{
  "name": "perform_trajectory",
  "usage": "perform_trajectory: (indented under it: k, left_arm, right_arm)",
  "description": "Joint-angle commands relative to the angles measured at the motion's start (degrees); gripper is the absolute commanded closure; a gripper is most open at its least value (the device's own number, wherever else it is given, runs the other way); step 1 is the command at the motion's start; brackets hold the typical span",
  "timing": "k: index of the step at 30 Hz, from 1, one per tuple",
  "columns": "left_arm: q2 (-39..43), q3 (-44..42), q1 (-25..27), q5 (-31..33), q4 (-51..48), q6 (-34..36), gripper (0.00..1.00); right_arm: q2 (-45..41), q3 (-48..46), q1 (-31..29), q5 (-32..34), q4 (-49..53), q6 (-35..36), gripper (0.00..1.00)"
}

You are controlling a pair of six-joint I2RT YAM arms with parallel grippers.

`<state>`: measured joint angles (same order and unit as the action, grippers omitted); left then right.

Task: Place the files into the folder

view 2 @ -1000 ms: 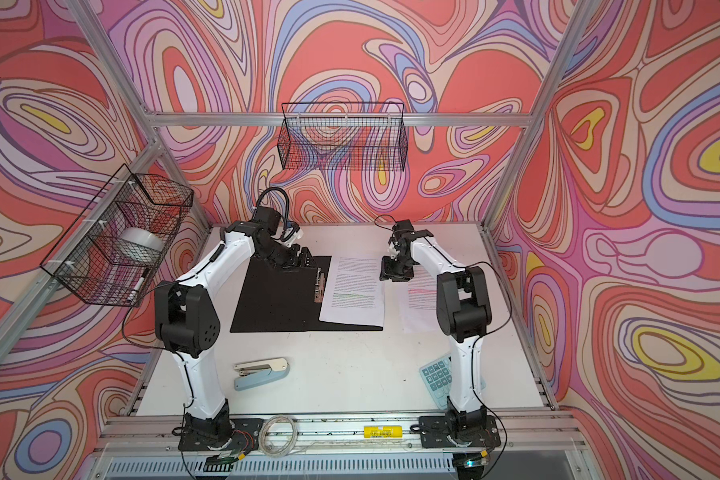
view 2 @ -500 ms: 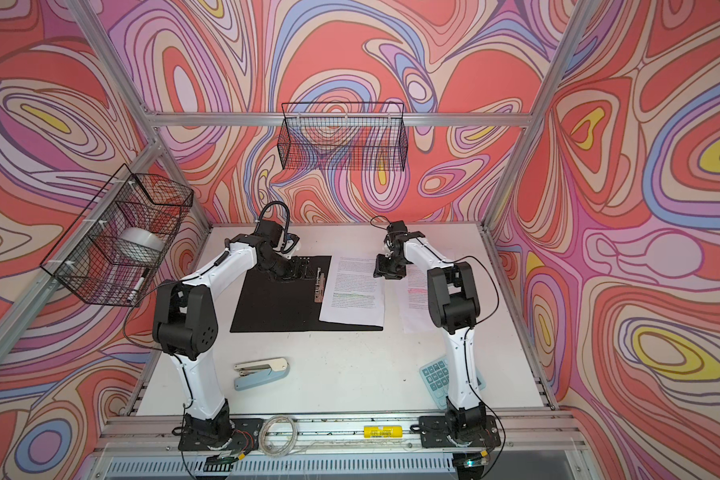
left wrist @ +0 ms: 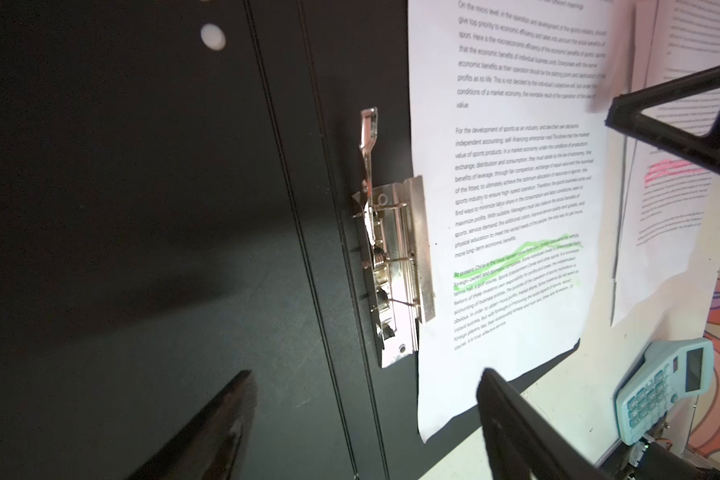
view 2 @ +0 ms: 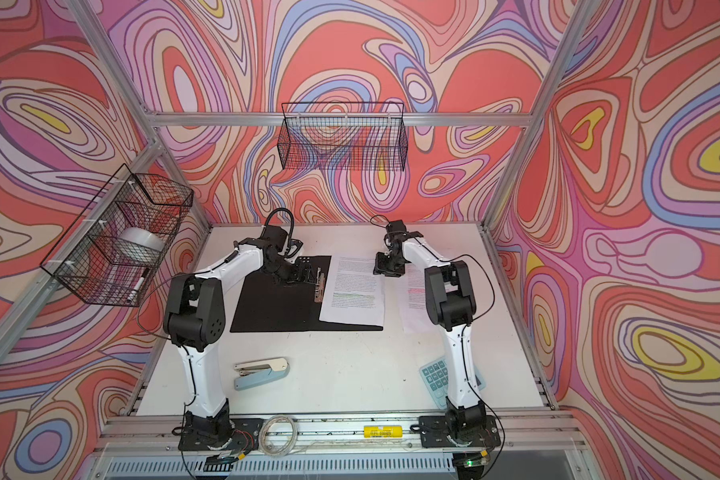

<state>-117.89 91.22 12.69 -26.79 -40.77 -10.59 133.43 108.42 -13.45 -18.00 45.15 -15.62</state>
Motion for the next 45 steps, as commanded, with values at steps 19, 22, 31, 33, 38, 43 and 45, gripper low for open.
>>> perform_trajectory:
  k: [19, 22, 31, 33, 38, 43, 45]
  left_arm:
    - [-6.1, 5.7, -0.2, -2.3, -1.0, -0.8, 0.16]
    - [-6.2, 6.0, -0.2, -2.2, -1.1, -0.8, 0.17]
    - [-5.8, 7.6, -0.2, -1.2, -1.9, 0.1, 0.16]
    - [-5.1, 7.9, -0.2, -0.1, -2.4, 0.8, 0.16]
    - [-2.6, 7.5, -0.2, 1.8, -2.5, 2.9, 0.16]
    - [-3.2, 7.3, -0.2, 1.9, -3.0, 3.1, 0.15]
    - [-3.7, 7.2, -0.2, 1.7, -3.0, 2.9, 0.15]
  right_arm:
    - [2.5, 2.0, -0.5, -9.8, -1.7, 1.3, 0.55]
    - [3.0, 2.5, -0.9, -10.8, -0.9, 1.8, 0.56]
    - [4.0, 5.9, -2.4, -10.4, 3.0, 3.9, 0.58]
    - [1.9, 4.4, -2.5, -6.0, 0.8, 2.8, 0.57]
    - [-1.2, 4.0, -1.2, 0.0, -3.7, 0.1, 0.53]
    - [2.0, 7.9, -0.4, 1.1, -4.1, -1.1, 0.52]
    - [2.6, 8.4, -0.2, 1.4, -5.1, -1.6, 0.52]
